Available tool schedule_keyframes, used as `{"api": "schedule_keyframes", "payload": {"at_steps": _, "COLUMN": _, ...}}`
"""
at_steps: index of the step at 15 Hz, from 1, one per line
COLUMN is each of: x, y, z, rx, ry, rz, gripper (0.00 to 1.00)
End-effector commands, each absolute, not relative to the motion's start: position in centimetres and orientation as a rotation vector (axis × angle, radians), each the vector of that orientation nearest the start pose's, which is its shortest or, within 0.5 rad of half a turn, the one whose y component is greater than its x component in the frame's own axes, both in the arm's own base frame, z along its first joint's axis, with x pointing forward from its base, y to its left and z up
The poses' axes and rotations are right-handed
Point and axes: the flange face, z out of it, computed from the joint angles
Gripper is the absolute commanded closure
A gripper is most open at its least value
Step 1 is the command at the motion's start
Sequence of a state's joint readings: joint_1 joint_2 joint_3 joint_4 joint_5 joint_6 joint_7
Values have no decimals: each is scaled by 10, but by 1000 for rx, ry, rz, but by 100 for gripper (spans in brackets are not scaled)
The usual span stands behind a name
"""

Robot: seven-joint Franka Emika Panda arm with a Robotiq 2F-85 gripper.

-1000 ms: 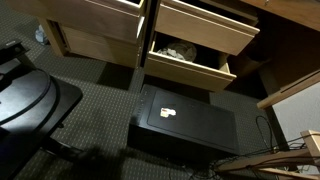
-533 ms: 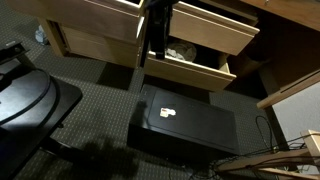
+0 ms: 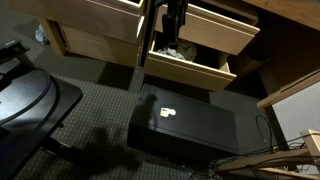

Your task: Open the top right drawer and close the top left drawer.

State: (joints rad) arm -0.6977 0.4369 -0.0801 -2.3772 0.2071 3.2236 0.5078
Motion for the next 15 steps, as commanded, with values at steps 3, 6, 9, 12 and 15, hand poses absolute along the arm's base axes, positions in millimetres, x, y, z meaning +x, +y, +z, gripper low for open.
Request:
{"api": "schedule_keyframes", "payload": {"at_steps": 3, "x": 453, "y": -419, "z": 201, "rx": -2185, "ry": 2075, "rz": -827, "gripper": 0}}
{"api": "schedule_keyframes", "payload": {"at_steps": 6, "x": 492, "y": -434, "z": 199, "rx": -2130, "ry": 1938, "rz": -827, "gripper": 0}}
{"api": "schedule_keyframes", "payload": {"at_steps": 9, "x": 511, "y": -449, "z": 185, "rx": -2087, "ry": 1780, "rz": -813, "gripper": 0}}
{"api": "schedule_keyframes", "payload": {"at_steps": 12, "x": 507, "y": -442, "z": 188, "rx": -2112, "ry": 1749, "rz": -806, "gripper": 0}}
{"api": "schedule_keyframes", "payload": {"at_steps": 15, "x": 495, "y": -463, "z": 182, "rx": -2087, "ry": 1694, "rz": -814, "gripper": 0}}
